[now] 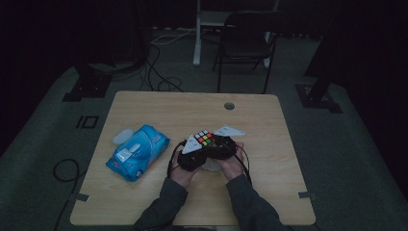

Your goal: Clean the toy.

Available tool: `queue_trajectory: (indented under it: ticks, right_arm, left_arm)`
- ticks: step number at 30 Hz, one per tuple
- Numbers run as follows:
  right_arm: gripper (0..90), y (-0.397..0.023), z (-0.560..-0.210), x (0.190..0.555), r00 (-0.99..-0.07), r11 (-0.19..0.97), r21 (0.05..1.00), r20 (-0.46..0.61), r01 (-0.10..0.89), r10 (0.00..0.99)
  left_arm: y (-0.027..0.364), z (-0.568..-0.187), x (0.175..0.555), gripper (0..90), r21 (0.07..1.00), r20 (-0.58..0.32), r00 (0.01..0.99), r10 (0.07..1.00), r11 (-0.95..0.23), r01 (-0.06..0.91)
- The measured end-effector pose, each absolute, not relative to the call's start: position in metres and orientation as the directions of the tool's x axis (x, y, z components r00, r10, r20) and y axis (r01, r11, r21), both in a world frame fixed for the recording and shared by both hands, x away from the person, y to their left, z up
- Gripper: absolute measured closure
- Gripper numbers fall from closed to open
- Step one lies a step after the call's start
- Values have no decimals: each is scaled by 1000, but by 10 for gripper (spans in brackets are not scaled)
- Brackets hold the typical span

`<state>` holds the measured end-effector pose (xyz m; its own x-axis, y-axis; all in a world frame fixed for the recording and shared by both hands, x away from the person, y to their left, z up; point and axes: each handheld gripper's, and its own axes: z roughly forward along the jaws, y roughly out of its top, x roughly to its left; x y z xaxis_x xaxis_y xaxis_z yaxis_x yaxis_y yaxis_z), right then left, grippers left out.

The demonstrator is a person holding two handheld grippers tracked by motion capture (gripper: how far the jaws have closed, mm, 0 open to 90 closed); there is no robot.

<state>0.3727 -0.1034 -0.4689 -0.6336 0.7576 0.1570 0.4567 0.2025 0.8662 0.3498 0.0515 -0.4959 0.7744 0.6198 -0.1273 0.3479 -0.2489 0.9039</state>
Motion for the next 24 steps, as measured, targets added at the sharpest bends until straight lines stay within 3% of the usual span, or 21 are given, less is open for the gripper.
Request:
queue_trajectory:
  ticks: [24]
  right_arm:
    - [341,-111,-463,375,-594,152,871,182,468,784]
  left_arm:
    - [47,-510,354,900,879,-74,776,626,-326,347]
